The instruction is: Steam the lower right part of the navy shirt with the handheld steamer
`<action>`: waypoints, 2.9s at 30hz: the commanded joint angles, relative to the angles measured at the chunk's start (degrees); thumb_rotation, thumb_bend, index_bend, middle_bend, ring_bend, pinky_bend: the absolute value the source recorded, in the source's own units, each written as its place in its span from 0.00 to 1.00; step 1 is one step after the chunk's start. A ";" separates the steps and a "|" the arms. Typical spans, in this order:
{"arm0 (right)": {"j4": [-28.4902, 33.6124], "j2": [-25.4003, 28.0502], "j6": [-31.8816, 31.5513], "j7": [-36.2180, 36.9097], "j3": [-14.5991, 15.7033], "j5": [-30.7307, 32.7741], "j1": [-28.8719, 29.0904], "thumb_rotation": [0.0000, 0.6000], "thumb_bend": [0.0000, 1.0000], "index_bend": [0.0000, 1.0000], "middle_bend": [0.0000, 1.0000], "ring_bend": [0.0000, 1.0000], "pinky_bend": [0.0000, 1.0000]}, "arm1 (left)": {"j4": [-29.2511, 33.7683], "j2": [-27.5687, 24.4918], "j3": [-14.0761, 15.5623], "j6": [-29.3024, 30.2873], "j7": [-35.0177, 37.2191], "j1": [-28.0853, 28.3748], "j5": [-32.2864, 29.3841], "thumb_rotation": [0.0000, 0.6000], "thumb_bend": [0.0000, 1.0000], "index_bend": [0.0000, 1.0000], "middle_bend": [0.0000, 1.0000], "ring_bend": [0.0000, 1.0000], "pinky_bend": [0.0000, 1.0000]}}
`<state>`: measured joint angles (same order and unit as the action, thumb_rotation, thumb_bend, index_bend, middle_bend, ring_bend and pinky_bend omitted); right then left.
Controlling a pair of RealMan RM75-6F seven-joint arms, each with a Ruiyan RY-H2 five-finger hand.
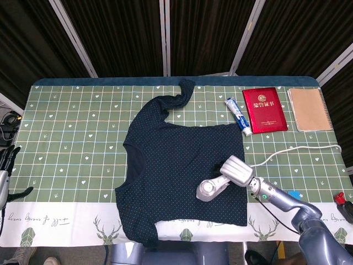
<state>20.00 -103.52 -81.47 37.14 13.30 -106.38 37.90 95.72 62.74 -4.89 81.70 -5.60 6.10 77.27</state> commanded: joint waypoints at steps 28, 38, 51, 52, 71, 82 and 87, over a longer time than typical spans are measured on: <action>1.54 -3.05 -7.03 -4.30 3.27 -4.69 0.20 1.00 0.60 0.78 0.64 0.68 0.93 | 0.26 0.38 0.20 -0.11 -0.70 0.28 0.33 1.00 0.00 0.00 0.00 0.00 0.00; -0.26 -1.48 -3.05 -3.98 1.62 -1.73 -0.74 1.00 0.61 0.78 0.64 0.68 0.93 | 0.07 0.31 0.20 -0.25 -0.54 0.35 0.31 1.00 0.00 0.00 0.00 0.00 0.00; -5.45 1.25 -0.01 2.72 2.05 -0.25 -3.51 1.00 0.61 0.78 0.64 0.68 0.93 | 0.29 0.42 0.30 -0.28 -0.92 0.38 0.29 1.00 0.00 0.00 0.00 0.00 0.00; -5.60 1.30 -0.32 3.12 2.24 -0.40 -3.70 1.00 0.61 0.78 0.64 0.68 0.93 | 0.30 0.43 0.31 -0.28 -0.95 0.39 0.30 1.00 0.00 0.00 0.00 0.00 0.00; -3.83 -0.86 -7.50 2.08 5.56 -4.68 -4.09 1.00 0.61 0.78 0.64 0.68 0.93 | 0.40 0.08 0.43 -0.11 -0.25 0.32 0.81 1.00 0.00 0.00 0.00 0.00 0.00; -2.57 -0.24 -9.80 1.14 6.63 -6.00 -4.44 1.00 0.61 0.78 0.64 0.68 0.93 | 0.42 0.20 0.52 -0.13 -0.47 0.34 0.88 1.00 0.00 0.00 0.00 0.00 0.00; -3.98 0.57 -8.46 1.11 5.89 -4.79 -5.24 1.00 0.61 0.78 0.64 0.68 0.93 | 0.42 0.20 0.49 -0.07 -0.43 0.30 0.82 1.00 0.00 0.00 0.00 0.00 0.00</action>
<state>16.26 -103.12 -90.16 38.22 19.37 -111.39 32.85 96.14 62.94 -4.40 81.63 -6.03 6.40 78.09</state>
